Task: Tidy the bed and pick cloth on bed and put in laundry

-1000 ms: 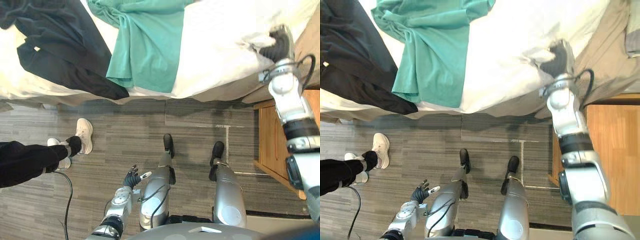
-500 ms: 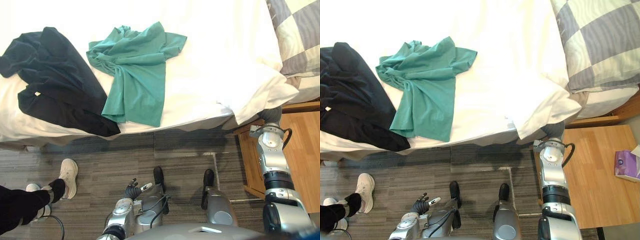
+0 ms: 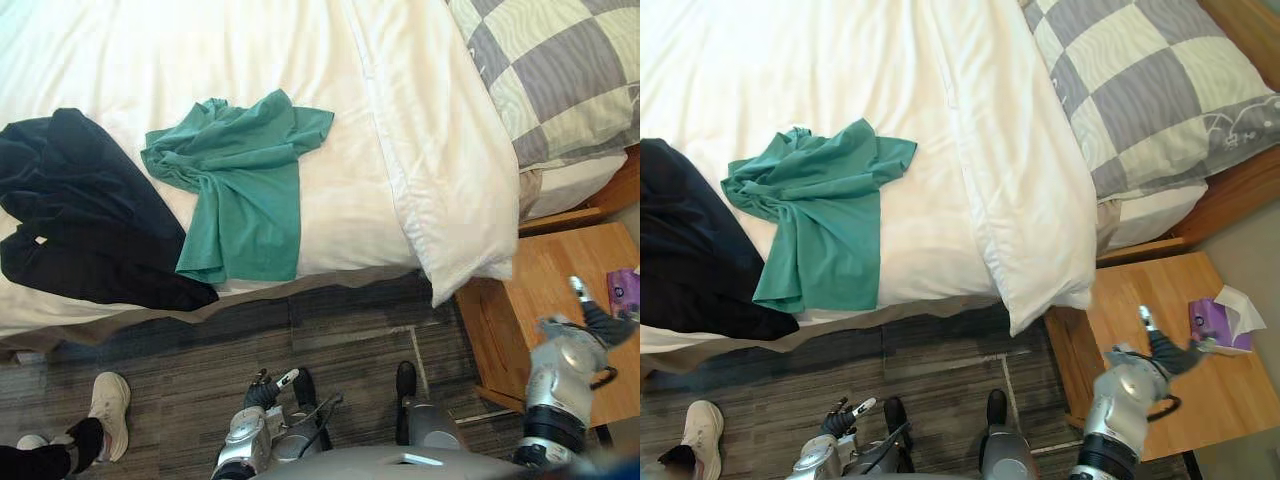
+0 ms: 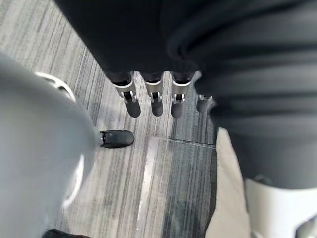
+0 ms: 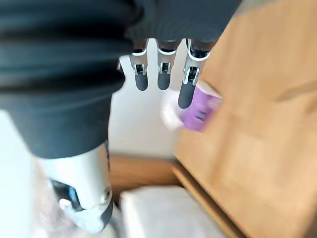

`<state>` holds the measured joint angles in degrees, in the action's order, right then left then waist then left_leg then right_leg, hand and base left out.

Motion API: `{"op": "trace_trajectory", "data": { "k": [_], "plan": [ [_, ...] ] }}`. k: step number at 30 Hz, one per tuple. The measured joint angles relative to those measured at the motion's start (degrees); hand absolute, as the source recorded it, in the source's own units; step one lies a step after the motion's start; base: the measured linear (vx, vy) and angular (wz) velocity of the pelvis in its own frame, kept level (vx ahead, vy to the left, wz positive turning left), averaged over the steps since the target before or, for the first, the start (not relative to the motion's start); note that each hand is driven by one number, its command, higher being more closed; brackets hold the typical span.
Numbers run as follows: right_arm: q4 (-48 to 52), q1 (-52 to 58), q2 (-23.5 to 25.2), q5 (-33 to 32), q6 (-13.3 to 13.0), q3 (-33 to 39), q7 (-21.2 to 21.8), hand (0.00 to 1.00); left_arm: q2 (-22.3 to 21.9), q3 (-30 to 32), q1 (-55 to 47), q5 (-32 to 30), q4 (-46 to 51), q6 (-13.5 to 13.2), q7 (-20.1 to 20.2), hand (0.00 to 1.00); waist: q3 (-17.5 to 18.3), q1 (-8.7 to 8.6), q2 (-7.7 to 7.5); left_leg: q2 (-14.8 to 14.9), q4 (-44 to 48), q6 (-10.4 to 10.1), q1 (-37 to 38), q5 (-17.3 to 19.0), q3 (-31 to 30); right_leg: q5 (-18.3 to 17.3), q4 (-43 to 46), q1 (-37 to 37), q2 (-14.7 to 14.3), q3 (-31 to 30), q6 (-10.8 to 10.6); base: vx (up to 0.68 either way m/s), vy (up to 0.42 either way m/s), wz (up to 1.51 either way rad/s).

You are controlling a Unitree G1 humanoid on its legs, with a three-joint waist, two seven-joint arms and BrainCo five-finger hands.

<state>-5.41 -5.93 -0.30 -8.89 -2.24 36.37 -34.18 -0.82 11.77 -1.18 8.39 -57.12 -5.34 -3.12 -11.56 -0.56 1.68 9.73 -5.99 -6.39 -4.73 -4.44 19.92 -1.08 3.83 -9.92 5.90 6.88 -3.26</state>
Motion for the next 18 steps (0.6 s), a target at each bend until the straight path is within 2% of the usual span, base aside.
{"op": "trace_trajectory", "data": {
  "k": [5, 8, 10, 12, 14, 15, 18],
  "plan": [
    [1.95, -3.51, -0.1, -0.19, -0.01, -3.44, -0.02, 1.0, -0.01, -0.67, 0.03, 0.03, -0.09, 0.02, -1.08, 0.0, 1.03, 0.3, -0.13, -0.13, 0.03, 0.41, -2.11, -0.56, -0.54, 0.27, 0.02, -1.89, 0.1, 0.3, 0.29, 0.02, -0.011, 0.08],
    [1.04, -7.84, -1.16, -3.13, -0.62, -5.83, 0.5, 1.0, 0.54, -2.4, 0.09, 0.26, -0.17, -0.1, -1.22, 0.0, 1.03, 0.69, -0.11, -0.26, 0.31, 0.44, -2.99, -1.06, -1.69, 0.26, 0.01, -2.3, 0.15, 0.82, 0.31, 0.04, -0.014, 0.15],
    [-0.83, -12.23, -3.1, -6.27, -2.14, -7.12, 1.41, 1.0, 1.31, -2.76, 0.17, 0.72, -0.21, -0.17, -1.4, 0.0, 0.96, 0.77, 0.01, -0.49, 0.34, 0.53, -4.22, -1.57, -2.28, 0.38, 0.04, -3.16, 0.33, 1.19, 0.37, 0.01, -0.006, 0.14],
    [-4.71, -19.12, -6.68, -13.85, -5.57, -7.9, 3.45, 1.0, 1.69, -2.78, 0.18, 1.85, -0.48, -0.35, -1.97, 0.0, 0.23, 1.04, 0.53, -0.78, 0.35, 0.51, -5.17, -2.34, -3.32, 0.57, 0.07, -3.56, 0.48, 1.94, 0.43, -0.01, -0.001, 0.18],
    [-5.55, -22.7, -8.41, -17.3, -7.25, -8.33, 4.21, 1.0, 1.92, -2.79, 0.17, 2.22, -0.52, -0.38, -2.0, 0.0, -0.84, 1.44, 0.99, -0.93, 0.35, 0.56, -5.21, -2.42, -3.51, 0.62, 0.29, -3.62, 0.43, 2.01, 0.5, -0.04, 0.009, 0.1],
    [-5.77, -27.6, -10.64, -20.55, -9.08, -9.31, 5.04, 1.0, 2.12, -2.94, 0.14, 2.26, -0.61, -0.43, -2.01, 0.0, -2.96, 1.52, 1.92, -1.02, 0.34, 0.74, -5.53, -2.78, -4.6, 0.66, 0.79, -3.87, 0.45, 2.35, 0.55, -0.08, 0.016, 0.14],
    [-6.3, -33.71, -14.13, -25.41, -12.17, -10.1, 6.13, 1.0, 2.45, -3.96, 0.16, 4.42, -0.29, -1.05, -2.02, 0.0, -5.42, 1.66, 3.41, -1.18, 0.27, 1.12, -7.78, -3.57, -5.76, 0.53, 2.47, -6.38, 0.5, 3.05, 0.62, -0.08, 0.013, 0.17]
  ]
}}
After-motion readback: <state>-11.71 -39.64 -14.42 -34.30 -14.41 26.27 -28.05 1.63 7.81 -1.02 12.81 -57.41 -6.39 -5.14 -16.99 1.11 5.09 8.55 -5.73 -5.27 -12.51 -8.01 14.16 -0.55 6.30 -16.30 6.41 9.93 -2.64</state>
